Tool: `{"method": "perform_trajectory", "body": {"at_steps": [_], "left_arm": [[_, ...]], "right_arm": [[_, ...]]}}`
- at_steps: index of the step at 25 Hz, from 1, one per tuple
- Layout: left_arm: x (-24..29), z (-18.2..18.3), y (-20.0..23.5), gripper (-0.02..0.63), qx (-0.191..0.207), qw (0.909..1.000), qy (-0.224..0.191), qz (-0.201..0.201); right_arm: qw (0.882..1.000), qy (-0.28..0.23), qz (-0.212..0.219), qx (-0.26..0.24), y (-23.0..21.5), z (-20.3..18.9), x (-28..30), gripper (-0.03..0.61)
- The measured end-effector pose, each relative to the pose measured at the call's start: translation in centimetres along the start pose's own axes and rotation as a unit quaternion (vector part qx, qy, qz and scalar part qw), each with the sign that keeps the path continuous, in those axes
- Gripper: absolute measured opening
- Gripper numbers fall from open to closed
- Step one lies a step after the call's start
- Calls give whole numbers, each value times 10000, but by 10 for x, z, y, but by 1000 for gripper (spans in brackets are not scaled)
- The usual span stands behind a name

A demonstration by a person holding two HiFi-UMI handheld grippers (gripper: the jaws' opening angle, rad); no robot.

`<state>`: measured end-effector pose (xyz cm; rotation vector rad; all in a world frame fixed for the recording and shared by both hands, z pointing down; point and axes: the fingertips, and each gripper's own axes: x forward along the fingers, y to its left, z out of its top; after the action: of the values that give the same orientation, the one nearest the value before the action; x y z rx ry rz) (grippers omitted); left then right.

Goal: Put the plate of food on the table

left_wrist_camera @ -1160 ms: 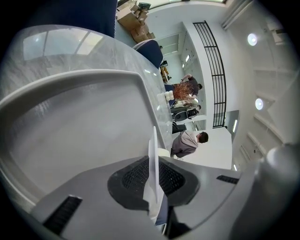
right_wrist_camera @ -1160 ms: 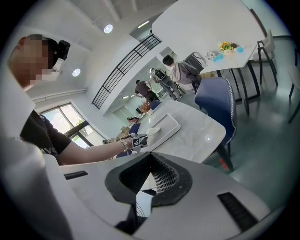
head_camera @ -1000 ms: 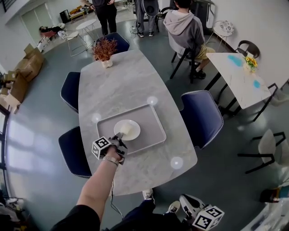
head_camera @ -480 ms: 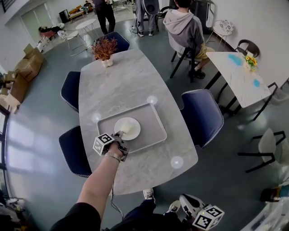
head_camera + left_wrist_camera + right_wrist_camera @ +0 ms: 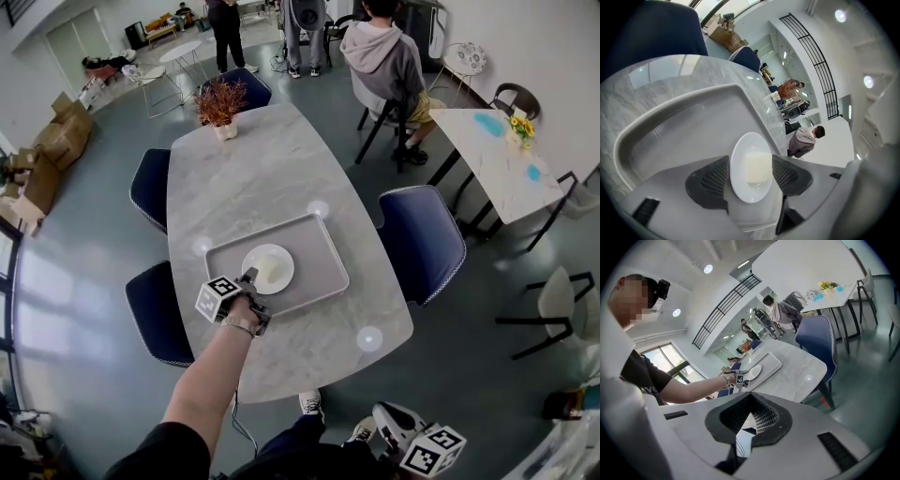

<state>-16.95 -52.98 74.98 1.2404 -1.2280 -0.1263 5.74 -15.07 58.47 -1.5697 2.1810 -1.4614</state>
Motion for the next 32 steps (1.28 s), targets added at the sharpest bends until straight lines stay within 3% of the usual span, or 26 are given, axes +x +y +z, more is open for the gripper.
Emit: {"method": "perform_trajectory", "body": {"at_steps": [1, 4, 9, 12, 13, 15, 19, 22, 24, 27, 30, 32], "left_arm": [[-3, 3, -1, 293, 75, 9999, -79, 3], [-13, 9, -6, 301, 262, 9994, -200, -146], [-33, 2, -25, 291, 361, 9933, -64, -1092], [-59, -5, -37, 172, 542, 9838, -78, -1704], [-69, -9, -42, 100, 599, 9795, -54, -1923], [-94, -18, -57, 8, 652, 9661, 8, -2499], [-171, -51, -99, 8, 597, 9177, 178, -3925], [-233, -92, -120, 8, 897, 8872, 309, -4515], [-263, -127, -125, 8, 1308, 8771, 420, -4601], [-300, -193, -123, 9, 2282, 8642, 737, -4423], [-332, -269, -115, 9, 3329, 8386, 1168, -4151], [-352, -315, -103, 8, 3741, 8206, 1430, -4076]], "right_arm": [[10000, -5, 9, -7, 1, 0, 0, 11], [10000, -16, 71, -10, 3, 0, -1, 11], [9994, 78, 289, -171, 7, -1, 4, 11], [9979, 216, 517, -314, 11, -2, 6, 11], [9971, 279, 607, -375, 12, -3, 7, 11], [9947, 411, 801, -504, 15, -4, 7, 11], [9886, 607, 1201, -676, 21, -3, -3, 11], [9836, 720, 1498, -698, 24, -4, -18, 11], [9799, 802, 1672, -733, 22, -6, -27, 11], [9744, 978, 1824, -873, 20, -11, -41, 11], [9697, 1149, 1958, -902, 18, -17, -58, 11], [9671, 1255, 2035, -874, 16, -24, -70, 11]]}}
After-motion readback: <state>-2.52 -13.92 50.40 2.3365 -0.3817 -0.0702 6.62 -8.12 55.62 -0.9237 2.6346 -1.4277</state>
